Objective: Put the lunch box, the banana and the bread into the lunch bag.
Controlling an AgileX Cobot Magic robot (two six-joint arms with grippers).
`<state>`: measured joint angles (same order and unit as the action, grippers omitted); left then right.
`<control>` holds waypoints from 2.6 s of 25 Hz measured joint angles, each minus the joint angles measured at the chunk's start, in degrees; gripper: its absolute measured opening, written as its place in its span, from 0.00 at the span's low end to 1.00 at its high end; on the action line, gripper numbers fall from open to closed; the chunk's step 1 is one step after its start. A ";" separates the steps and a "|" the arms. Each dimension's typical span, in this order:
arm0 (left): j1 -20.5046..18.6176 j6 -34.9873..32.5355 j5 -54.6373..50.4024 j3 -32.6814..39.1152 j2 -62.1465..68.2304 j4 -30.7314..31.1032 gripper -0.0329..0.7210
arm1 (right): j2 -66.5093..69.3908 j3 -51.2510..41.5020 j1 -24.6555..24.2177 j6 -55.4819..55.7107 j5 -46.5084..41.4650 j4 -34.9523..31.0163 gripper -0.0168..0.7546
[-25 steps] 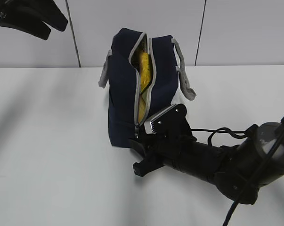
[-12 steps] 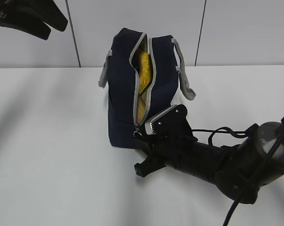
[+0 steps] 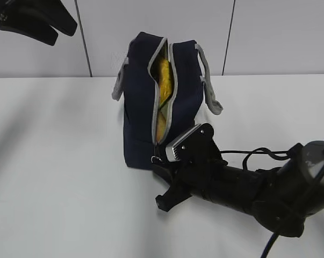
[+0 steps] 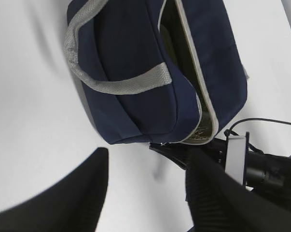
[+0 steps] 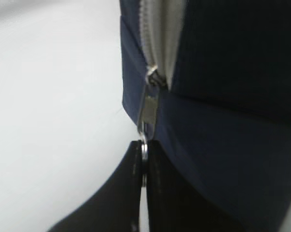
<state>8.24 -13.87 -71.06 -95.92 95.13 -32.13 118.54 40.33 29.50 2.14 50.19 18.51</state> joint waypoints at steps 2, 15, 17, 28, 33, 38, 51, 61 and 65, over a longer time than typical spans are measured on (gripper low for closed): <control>0.00 0.00 0.00 0.00 0.00 0.00 0.53 | -1.47 -0.86 0.00 -0.11 0.00 0.12 0.00; 0.00 0.00 0.00 0.00 0.00 0.00 0.53 | -8.25 -1.88 0.00 -0.18 0.67 2.86 0.00; 0.00 0.00 0.00 0.00 0.00 0.00 0.53 | -9.60 -1.88 0.00 -0.18 -0.01 3.61 0.00; 0.00 0.00 0.00 0.00 0.00 0.00 0.53 | -16.05 -1.17 -2.97 9.46 -4.50 19.76 0.00; 0.00 0.00 0.00 0.00 0.00 0.00 0.53 | -19.67 1.74 -4.76 19.34 -6.54 31.72 0.00; 0.00 0.00 0.00 0.00 0.00 0.00 0.52 | -23.61 4.26 -4.76 30.18 -8.92 43.45 0.00; 0.00 -0.22 0.00 0.00 0.00 0.00 0.52 | -26.01 10.07 -4.76 34.57 -16.18 45.83 0.00; 0.00 -1.30 0.11 0.00 0.00 0.00 0.52 | -26.01 15.84 -4.76 35.77 -21.61 45.61 0.00; 0.00 -2.11 0.42 0.00 0.00 -0.05 0.52 | -26.01 18.17 -4.76 36.17 -24.01 45.61 0.00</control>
<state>8.24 -15.98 -70.64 -95.92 95.13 -32.18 92.53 58.50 24.74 38.32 26.18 64.12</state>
